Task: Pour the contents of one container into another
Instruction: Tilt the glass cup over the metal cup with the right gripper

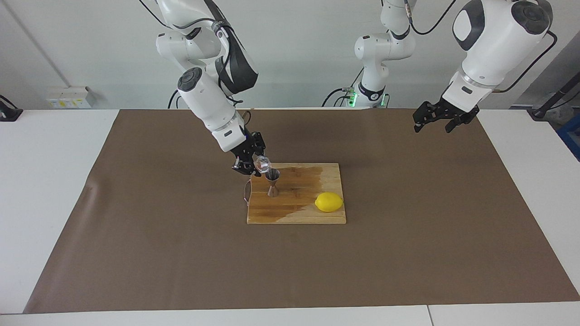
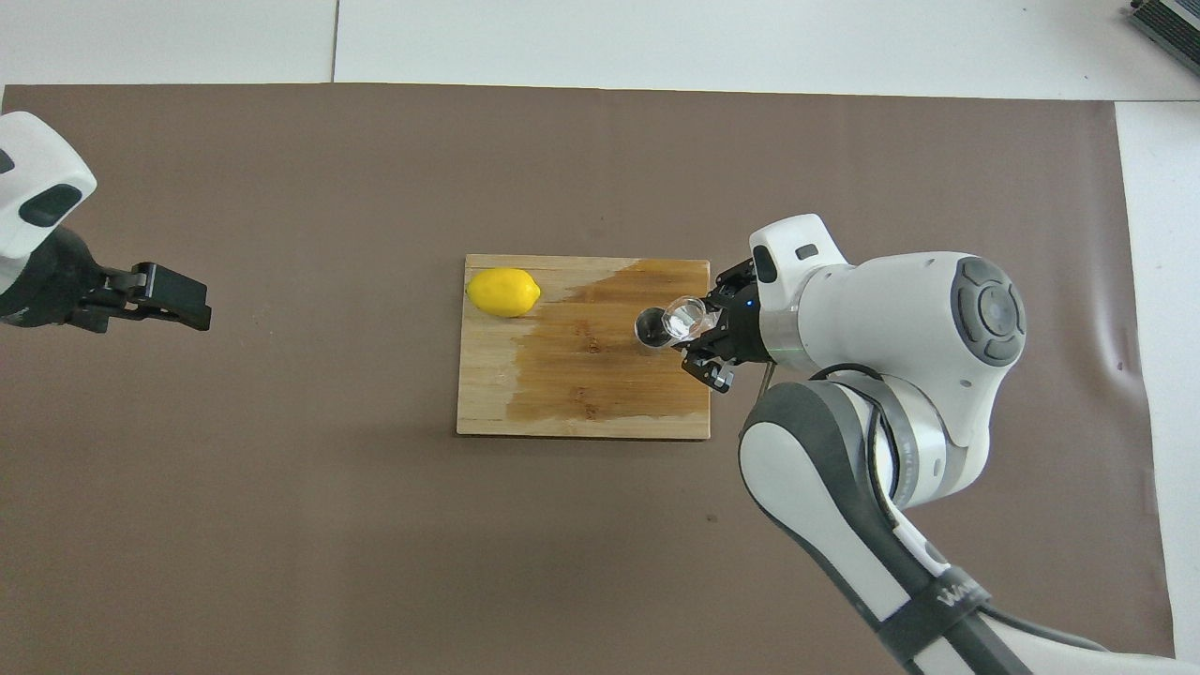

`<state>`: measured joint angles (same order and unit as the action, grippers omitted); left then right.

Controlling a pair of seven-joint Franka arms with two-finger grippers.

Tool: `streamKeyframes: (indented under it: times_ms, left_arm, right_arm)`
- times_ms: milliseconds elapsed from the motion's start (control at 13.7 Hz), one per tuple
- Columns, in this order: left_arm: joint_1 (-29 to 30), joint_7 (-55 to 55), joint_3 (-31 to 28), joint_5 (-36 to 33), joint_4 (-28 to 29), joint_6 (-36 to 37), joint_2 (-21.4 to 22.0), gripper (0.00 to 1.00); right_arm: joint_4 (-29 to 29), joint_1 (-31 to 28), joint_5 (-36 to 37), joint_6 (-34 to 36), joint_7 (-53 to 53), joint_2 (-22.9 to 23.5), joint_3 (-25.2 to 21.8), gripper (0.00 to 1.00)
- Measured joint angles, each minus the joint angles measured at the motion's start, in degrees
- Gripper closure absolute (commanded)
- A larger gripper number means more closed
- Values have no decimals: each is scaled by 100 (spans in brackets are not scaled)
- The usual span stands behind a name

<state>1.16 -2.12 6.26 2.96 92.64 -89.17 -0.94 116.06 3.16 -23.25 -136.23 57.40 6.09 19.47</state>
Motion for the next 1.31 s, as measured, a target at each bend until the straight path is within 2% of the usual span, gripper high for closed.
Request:
streamKeyframes:
  times_ms: [292, 657, 803, 949, 1314]
  left_arm:
    - [-6, 0, 15, -143, 0, -58, 17, 0]
    - [-4, 0, 22, -271, 0, -654, 20, 0]
    - [1, 0, 4, -272, 1, -682, 19, 0]
    - [33, 0, -22, -272, 6, -623, 19, 0]
    - [79, 0, -18, -272, 17, 49, 19, 0]
  right_arm:
    - [-215, 27, 520, 147, -619, 58, 82, 84]
    - [-517, 27, 985, 366, -1024, 282, 129, 86]
    - [-702, 27, 1105, 563, -1180, 363, 129, 87]
    - [-771, 27, 1146, 609, -1259, 381, 135, 89]
    - [-837, 29, 1453, 771, -1623, 449, 201, 89]
